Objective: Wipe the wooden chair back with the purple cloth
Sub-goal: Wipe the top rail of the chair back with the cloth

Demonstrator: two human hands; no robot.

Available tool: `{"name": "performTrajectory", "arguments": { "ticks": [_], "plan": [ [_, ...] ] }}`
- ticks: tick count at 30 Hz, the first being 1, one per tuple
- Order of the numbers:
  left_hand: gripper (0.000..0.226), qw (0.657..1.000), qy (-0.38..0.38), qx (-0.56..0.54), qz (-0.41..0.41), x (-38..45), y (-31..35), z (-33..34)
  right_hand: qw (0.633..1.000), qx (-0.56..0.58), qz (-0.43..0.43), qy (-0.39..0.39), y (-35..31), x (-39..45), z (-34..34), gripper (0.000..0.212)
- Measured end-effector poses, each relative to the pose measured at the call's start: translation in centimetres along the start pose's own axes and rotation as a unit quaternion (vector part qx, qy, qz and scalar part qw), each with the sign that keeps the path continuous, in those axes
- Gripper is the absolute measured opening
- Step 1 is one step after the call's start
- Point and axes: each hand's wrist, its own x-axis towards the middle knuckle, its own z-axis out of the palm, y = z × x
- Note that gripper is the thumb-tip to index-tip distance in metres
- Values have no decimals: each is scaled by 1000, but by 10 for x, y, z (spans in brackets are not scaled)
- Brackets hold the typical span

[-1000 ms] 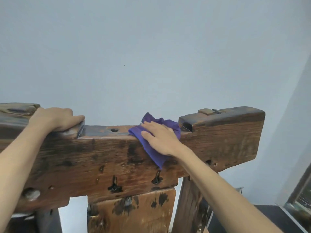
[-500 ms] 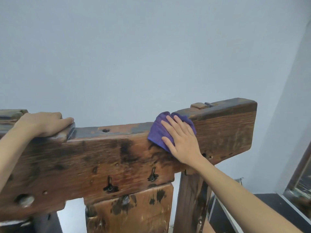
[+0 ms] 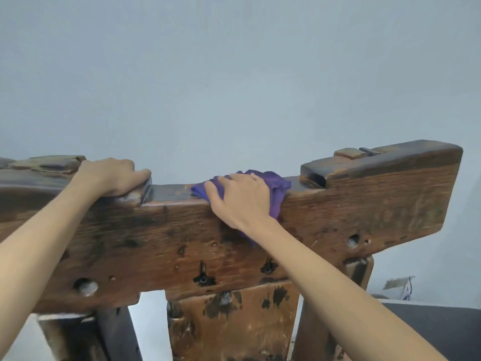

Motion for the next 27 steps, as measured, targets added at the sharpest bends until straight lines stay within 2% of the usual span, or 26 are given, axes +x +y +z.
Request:
{"name": "performTrajectory", "arguments": {
  "ticks": [4, 6, 9, 11, 14, 17, 19, 21, 22, 23, 24, 25, 27],
  "plan": [
    [52, 999, -22, -30, 2, -7, -5, -5, 990, 84, -111, -37, -62, -16, 12, 53],
    [59, 999, -31, -38, 10, -7, -8, -4, 981, 94, -170, -4, -48, -35, 19, 52],
    [64, 998, -35, -48, 11, -5, -13, -3, 973, 32, -222, 49, 23, -62, 29, 55],
    [62, 998, -37, -46, 8, -2, -11, -1, 981, -15, -179, 66, 89, -85, 35, 57],
    [53, 999, -24, -30, -2, -1, -9, 2, 994, -50, -57, 79, 180, -122, 42, 53],
    [51, 1000, -10, -22, -4, -1, -7, 2, 989, -26, 106, 98, 216, -129, 50, 53],
    [51, 1000, -3, -15, -2, -3, -3, 1, 947, 52, 276, 159, 191, -113, 54, 57],
    [50, 1000, 2, -7, -3, -5, -1, 2, 860, 150, 432, 226, 140, -87, 59, 59],
    [50, 1000, 6, -4, -3, -5, 0, 3, 821, 191, 477, 251, 113, -75, 59, 59],
    [49, 1000, 10, -3, -4, -5, 2, 3, 800, 222, 494, 259, 86, -66, 61, 60],
    [49, 1000, 13, -3, -5, -5, 2, 1, 801, 237, 487, 257, 58, -60, 63, 61],
    [49, 1000, 13, -2, -8, -6, 0, 1, 818, 240, 461, 246, 26, -60, 67, 62],
    [51, 1000, 13, -5, -7, -7, 0, 1, 899, 207, 332, 196, -33, -78, 79, 62]
  ]
}}
